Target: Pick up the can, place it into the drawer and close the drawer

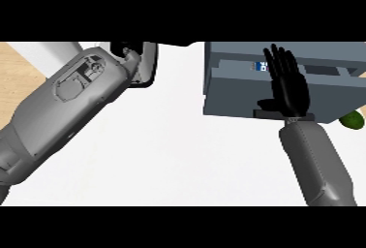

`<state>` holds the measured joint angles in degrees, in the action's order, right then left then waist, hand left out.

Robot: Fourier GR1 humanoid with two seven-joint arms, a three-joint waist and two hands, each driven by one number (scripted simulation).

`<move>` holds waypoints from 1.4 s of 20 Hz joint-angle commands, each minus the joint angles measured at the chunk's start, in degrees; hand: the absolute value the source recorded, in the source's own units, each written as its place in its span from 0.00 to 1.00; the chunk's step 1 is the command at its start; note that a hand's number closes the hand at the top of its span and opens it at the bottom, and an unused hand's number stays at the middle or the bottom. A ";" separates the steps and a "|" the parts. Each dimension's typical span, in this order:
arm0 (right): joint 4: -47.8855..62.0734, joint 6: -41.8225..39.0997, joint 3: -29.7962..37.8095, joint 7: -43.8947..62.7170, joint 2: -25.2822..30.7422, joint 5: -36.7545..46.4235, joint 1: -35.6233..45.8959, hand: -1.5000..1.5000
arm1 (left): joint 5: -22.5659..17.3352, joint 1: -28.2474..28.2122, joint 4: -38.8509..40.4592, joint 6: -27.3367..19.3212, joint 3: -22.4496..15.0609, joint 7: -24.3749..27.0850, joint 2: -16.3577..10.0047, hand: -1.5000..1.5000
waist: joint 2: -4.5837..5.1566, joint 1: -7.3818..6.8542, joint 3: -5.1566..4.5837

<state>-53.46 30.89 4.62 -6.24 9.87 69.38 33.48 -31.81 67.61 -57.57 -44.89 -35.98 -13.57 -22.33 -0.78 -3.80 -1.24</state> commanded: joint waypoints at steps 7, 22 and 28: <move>21.79 8.07 5.34 1.28 -0.84 1.01 14.35 0.00 | 1.08 -6.11 -9.93 1.13 0.42 -4.14 -6.03 0.00 | 1.55 -1.18 1.36; 37.23 10.78 10.00 1.48 2.06 0.15 30.00 0.00 | 3.89 -17.11 -17.50 1.21 1.58 -1.27 -8.33 0.00 | 2.34 -1.71 1.37; 39.31 8.65 11.12 -0.79 1.78 -0.98 33.20 0.00 | 4.66 -19.15 -19.73 1.37 1.29 0.04 -6.90 0.00 | 2.70 -1.96 1.39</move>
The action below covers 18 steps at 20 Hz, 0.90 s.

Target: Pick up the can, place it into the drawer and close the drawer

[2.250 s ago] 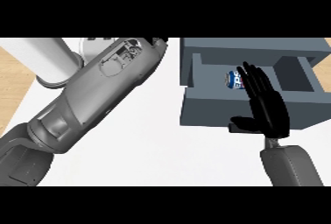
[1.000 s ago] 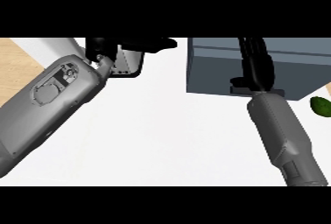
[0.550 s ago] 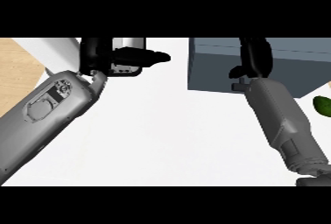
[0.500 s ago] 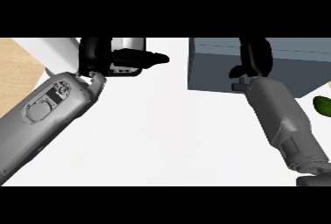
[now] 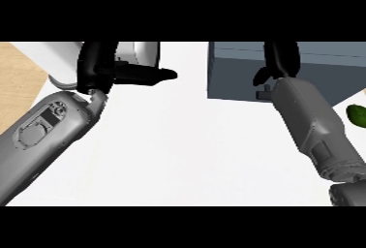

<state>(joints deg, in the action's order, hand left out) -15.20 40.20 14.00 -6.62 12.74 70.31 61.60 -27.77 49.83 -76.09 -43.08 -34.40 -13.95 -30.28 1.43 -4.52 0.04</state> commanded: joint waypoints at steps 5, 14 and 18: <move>-2.03 -1.07 8.23 -8.51 -3.48 -10.39 5.54 0.00 | 1.22 -4.04 -2.32 -0.35 -0.68 1.32 0.42 0.00 | 0.34 -1.51 0.26; -3.26 -6.03 17.85 -18.40 -6.58 -22.23 5.97 0.00 | 1.77 -6.57 -4.17 -0.78 0.71 1.70 -0.07 0.00 | -0.28 0.28 0.18; -4.04 -11.77 24.01 -20.66 -7.59 -29.92 6.49 0.00 | 1.86 -8.79 -4.90 -0.82 1.54 1.59 -1.57 0.00 | -0.81 1.31 0.15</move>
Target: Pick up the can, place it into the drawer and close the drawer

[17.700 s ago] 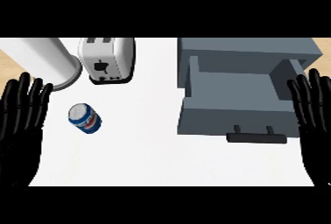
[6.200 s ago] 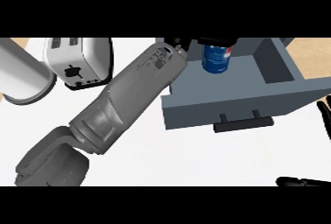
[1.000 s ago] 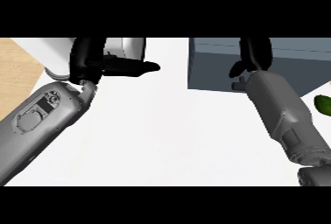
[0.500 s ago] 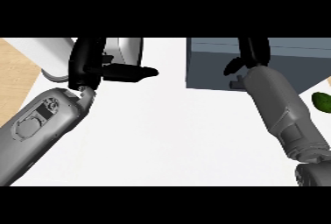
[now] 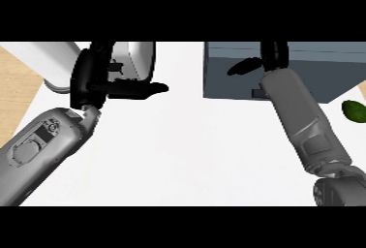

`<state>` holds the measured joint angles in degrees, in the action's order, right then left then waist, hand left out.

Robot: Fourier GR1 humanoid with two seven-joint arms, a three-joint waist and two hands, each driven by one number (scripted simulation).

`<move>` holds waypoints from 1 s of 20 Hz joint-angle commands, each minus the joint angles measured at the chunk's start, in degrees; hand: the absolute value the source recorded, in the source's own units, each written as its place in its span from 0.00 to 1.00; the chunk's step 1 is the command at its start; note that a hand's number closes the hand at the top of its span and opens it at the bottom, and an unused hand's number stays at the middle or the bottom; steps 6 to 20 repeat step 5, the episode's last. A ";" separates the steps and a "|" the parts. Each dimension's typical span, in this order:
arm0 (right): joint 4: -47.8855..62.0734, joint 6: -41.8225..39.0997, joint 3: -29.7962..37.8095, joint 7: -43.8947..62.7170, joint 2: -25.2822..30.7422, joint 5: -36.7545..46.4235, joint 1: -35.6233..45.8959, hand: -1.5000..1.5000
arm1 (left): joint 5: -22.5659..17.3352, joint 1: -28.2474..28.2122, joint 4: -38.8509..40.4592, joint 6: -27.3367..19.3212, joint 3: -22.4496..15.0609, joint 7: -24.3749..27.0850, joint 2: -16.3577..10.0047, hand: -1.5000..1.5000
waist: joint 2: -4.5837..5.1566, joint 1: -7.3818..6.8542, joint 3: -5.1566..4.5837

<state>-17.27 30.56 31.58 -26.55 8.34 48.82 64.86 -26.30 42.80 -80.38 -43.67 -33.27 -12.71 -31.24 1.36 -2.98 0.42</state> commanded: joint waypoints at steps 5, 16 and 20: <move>-0.47 -3.27 7.64 -3.79 -2.77 -10.22 3.35 0.00 | 1.40 -4.66 -3.63 0.39 1.02 1.01 -1.00 0.00 | -0.46 -0.48 -0.32; -0.47 -3.27 7.64 -3.79 -2.77 -10.22 3.35 0.00 | 1.40 -4.66 -3.63 0.39 1.02 1.01 -1.00 0.00 | -0.46 -0.48 -0.32; -0.47 -3.27 7.64 -3.79 -2.77 -10.22 3.35 0.00 | 1.40 -4.66 -3.63 0.39 1.02 1.01 -1.00 0.00 | -0.46 -0.48 -0.32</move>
